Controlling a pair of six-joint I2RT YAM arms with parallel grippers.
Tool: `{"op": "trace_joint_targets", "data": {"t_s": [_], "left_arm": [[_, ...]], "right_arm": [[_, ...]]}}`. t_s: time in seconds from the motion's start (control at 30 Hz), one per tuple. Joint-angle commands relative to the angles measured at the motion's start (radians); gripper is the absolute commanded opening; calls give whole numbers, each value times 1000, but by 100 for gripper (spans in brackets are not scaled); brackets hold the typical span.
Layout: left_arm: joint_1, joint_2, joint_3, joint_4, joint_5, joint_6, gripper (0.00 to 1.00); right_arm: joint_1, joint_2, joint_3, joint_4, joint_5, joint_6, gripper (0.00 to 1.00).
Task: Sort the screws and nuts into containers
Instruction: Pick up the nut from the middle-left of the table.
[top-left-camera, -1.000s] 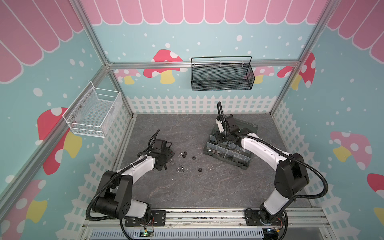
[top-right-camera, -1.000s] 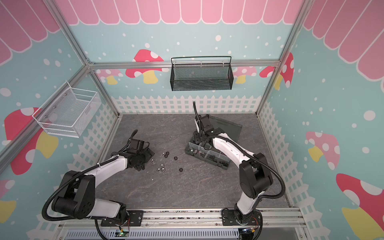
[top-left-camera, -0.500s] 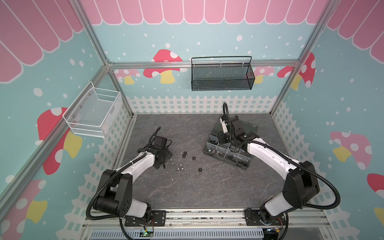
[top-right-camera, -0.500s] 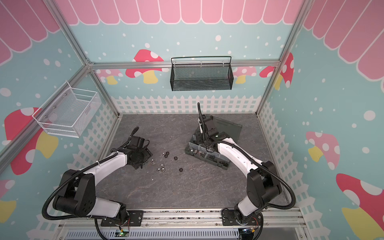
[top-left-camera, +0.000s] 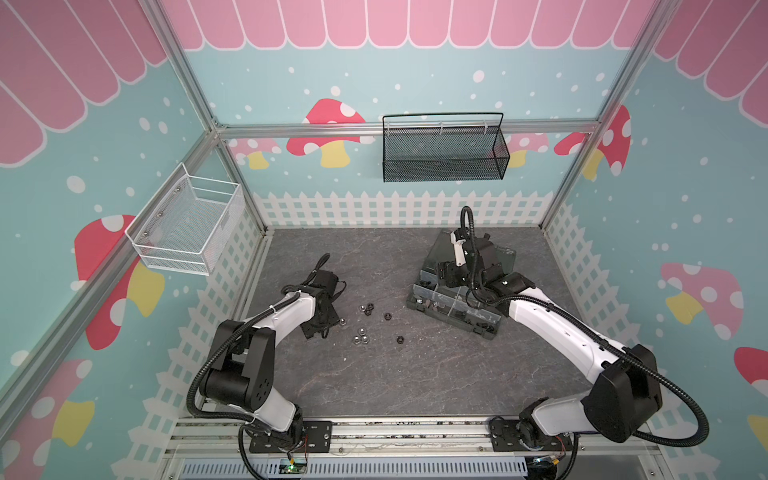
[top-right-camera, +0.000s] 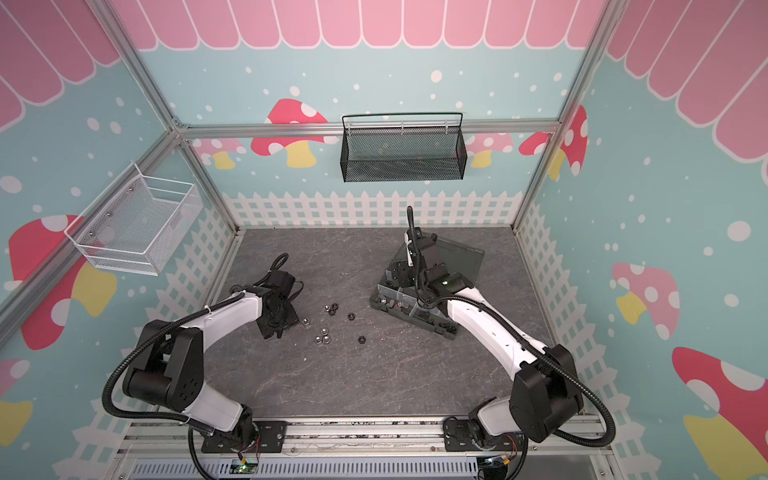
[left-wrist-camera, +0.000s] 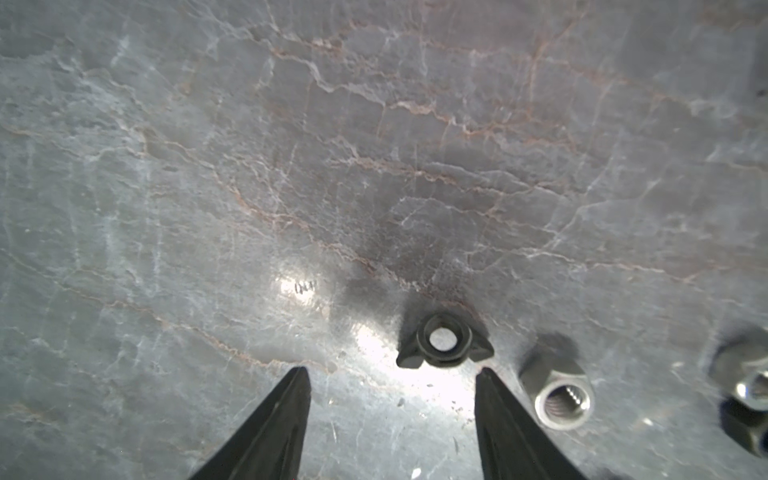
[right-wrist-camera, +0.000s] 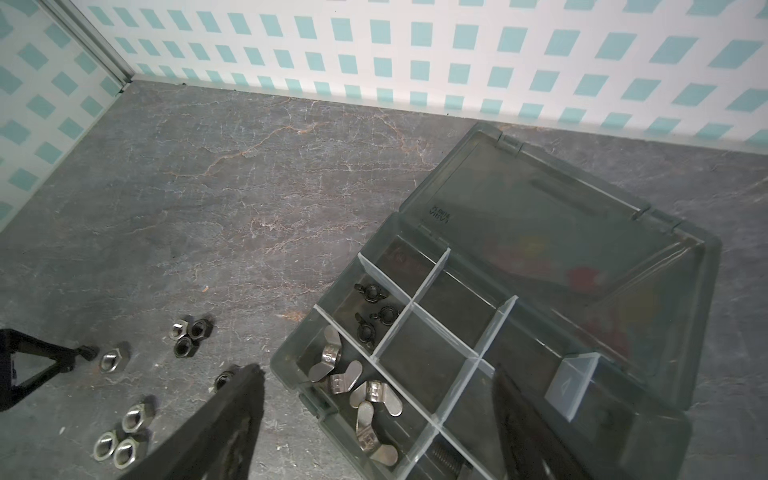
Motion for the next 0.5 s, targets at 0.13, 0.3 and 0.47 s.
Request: {"op": "trace_joint_targets", "data": {"t_s": [0.13, 0.3, 0.47], "left_arm": [[4, 44, 29, -31, -22, 32, 63], [10, 77, 45, -23, -44, 32, 58], [23, 116, 60, -8, -36, 31, 57]], "right_arm": [[-3, -21, -13, 27, 28, 19, 97], [-3, -12, -1, 26, 29, 15, 97], [-3, -13, -8, 28, 30, 15, 97]]}}
